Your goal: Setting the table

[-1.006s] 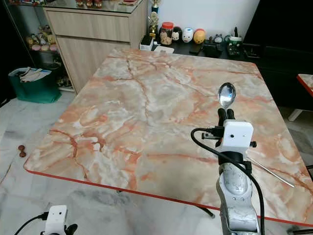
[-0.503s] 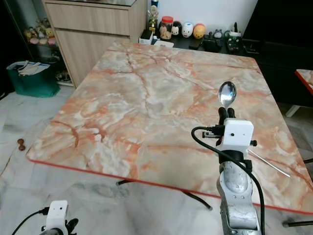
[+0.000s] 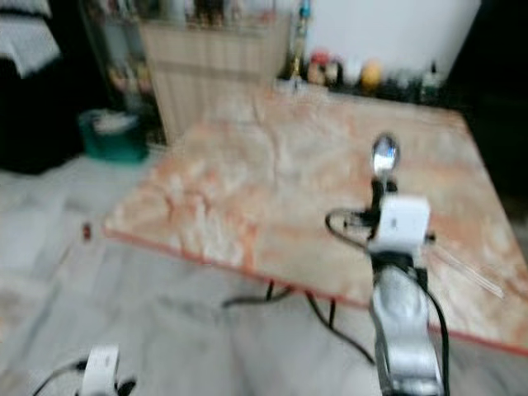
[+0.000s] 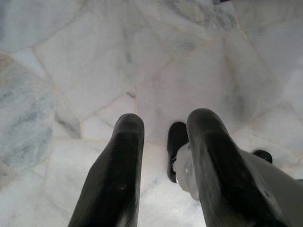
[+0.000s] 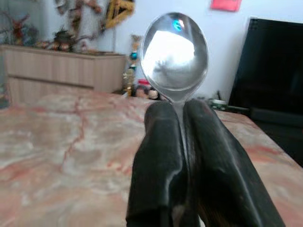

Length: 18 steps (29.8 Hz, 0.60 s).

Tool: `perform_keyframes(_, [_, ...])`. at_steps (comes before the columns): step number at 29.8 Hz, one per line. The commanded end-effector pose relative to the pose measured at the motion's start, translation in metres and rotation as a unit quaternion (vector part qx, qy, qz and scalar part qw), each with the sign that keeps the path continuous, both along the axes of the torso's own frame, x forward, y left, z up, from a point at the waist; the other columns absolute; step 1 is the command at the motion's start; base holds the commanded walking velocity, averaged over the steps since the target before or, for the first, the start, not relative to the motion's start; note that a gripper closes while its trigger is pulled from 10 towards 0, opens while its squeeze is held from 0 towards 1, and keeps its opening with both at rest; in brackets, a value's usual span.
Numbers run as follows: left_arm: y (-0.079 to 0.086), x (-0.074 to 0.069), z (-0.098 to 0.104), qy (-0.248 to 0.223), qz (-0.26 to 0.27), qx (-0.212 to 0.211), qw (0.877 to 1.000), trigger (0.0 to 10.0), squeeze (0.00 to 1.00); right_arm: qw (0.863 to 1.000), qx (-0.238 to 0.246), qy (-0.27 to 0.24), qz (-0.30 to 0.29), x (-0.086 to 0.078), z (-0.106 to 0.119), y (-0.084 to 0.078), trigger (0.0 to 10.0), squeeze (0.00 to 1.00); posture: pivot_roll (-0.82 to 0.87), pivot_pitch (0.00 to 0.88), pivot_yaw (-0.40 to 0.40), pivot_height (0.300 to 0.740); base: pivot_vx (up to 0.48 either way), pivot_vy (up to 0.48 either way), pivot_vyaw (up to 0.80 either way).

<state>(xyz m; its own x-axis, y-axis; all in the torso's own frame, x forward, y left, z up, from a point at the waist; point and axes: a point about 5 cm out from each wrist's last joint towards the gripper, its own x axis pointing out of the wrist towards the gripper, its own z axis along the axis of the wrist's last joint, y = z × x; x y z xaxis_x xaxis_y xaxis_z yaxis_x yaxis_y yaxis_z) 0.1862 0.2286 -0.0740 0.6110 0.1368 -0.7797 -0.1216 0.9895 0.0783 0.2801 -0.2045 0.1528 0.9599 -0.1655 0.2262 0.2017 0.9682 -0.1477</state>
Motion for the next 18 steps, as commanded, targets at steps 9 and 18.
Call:
perform_keyframes(9, [-0.0043,0.0095,0.0041,-0.014,-0.007,0.0,1.0,10.0,0.0,1.0,0.001,-0.004,-0.004,0.002,0.0035,-0.002,10.0,0.0,0.07,0.0,-0.066,0.74,0.0,0.0,0.0])
perform_keyframes(18, [-0.0076,0.0097,0.0037,-0.013,-0.028,0.006,1.0,10.0,0.0,1.0,0.001,-0.011,-0.009,0.0039,0.0059,-0.0012,10.0,0.0,0.06,0.0,-0.063,0.74,0.0,0.0,0.0])
